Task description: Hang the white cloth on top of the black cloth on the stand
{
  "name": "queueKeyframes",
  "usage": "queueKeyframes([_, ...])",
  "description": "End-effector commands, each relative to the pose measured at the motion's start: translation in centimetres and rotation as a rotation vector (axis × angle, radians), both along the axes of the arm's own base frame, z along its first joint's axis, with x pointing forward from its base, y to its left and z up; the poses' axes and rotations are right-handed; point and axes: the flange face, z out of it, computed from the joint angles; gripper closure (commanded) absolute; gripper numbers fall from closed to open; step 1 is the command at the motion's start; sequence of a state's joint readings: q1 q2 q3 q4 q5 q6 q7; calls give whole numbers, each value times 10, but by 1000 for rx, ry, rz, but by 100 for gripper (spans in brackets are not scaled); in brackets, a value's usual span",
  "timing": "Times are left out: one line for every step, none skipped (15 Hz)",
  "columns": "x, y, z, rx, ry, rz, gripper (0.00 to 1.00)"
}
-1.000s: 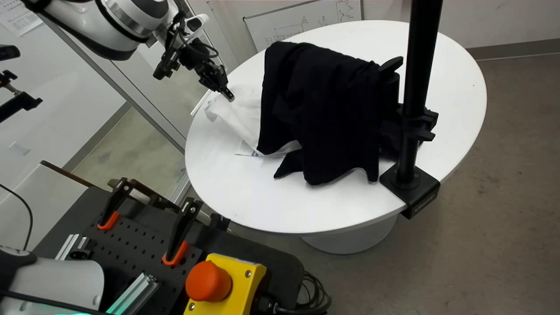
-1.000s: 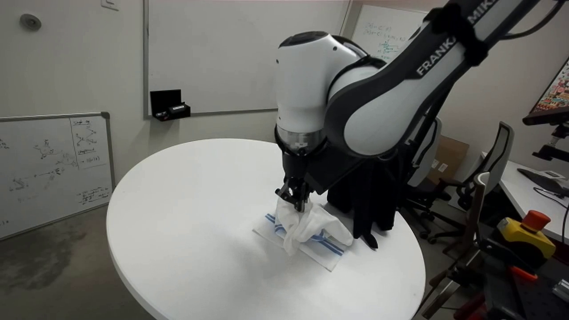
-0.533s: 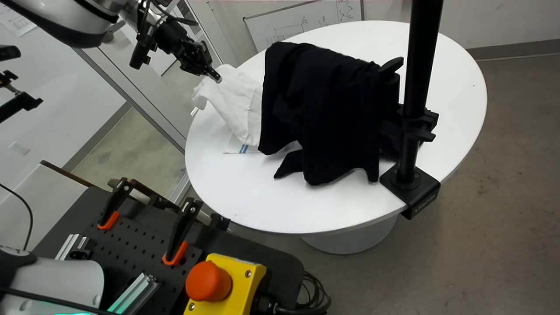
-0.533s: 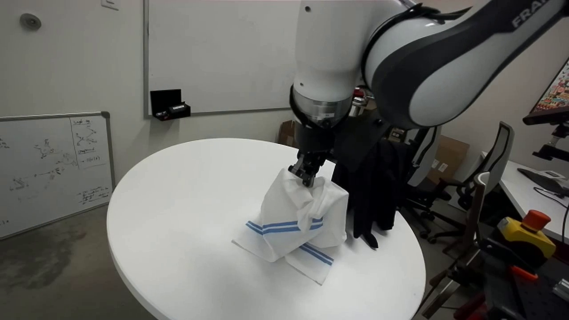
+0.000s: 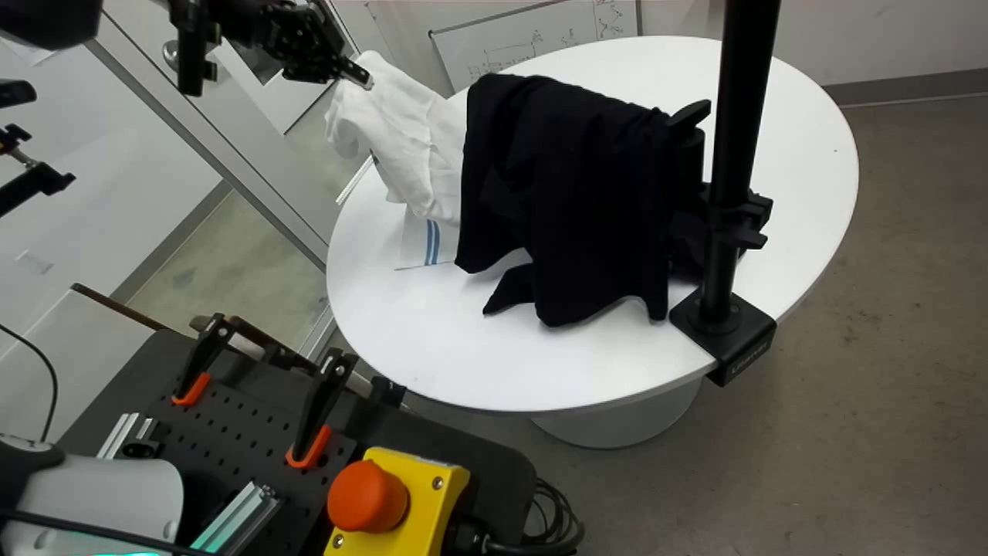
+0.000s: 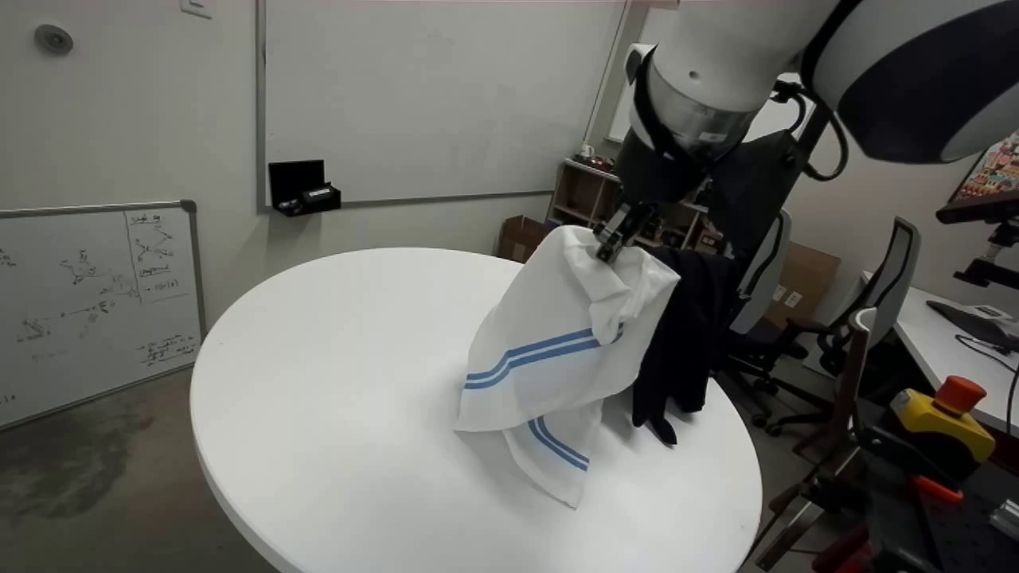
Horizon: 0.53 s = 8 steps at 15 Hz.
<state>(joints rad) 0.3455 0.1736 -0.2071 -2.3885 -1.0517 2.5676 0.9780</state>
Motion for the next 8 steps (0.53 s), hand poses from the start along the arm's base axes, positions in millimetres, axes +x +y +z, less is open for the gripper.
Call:
queueKeyframes([-23, -11, 41, 88, -72, -143, 99])
queueKeyframes([-27, -15, 52, 113, -93, -188, 99])
queueKeyframes([-31, -18, 60, 132, -111, -224, 99])
queueKeyframes([-34, -22, 71, 148, -131, -254, 99])
queueKeyframes([-37, -25, 80, 159, -154, -281, 99])
queueKeyframes([-41, -27, 92, 168, -179, -304, 99])
queueKeyframes([-45, -29, 102, 175, -204, -325, 99])
queueKeyframes([-49, -30, 114, 183, -232, -343, 99])
